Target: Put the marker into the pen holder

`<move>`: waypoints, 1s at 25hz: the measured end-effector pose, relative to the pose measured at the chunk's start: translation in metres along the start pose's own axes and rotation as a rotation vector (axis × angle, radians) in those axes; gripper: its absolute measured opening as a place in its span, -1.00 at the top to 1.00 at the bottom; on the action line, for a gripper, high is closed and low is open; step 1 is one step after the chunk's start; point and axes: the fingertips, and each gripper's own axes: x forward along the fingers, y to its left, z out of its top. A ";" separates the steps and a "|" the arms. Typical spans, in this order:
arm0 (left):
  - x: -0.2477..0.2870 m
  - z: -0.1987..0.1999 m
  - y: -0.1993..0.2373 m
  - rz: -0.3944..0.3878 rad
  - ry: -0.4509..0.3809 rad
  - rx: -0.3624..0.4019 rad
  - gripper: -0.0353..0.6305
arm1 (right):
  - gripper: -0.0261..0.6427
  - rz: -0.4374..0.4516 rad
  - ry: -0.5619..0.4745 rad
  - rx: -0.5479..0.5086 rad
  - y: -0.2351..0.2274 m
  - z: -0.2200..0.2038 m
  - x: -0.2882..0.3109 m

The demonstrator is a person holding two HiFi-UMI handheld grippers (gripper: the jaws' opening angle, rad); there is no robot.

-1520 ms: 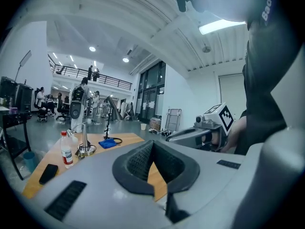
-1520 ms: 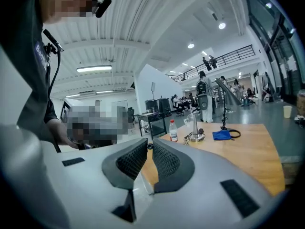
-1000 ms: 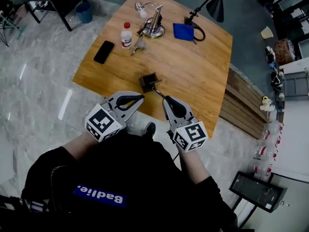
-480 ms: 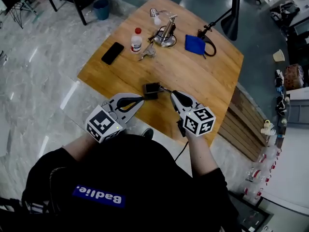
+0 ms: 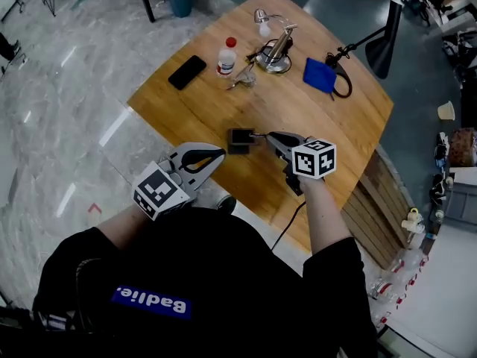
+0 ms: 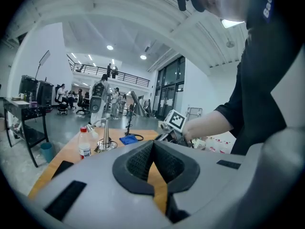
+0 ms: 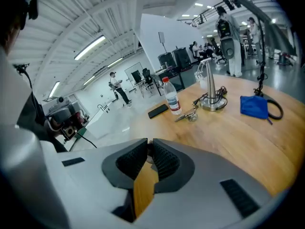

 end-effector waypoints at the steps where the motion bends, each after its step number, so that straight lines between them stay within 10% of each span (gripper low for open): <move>1: -0.001 -0.003 0.001 0.009 0.005 -0.008 0.87 | 0.80 0.020 0.017 0.012 -0.004 0.000 0.005; 25: -0.010 -0.023 0.006 0.081 0.061 -0.068 0.87 | 0.80 0.150 0.228 0.045 -0.033 -0.038 0.082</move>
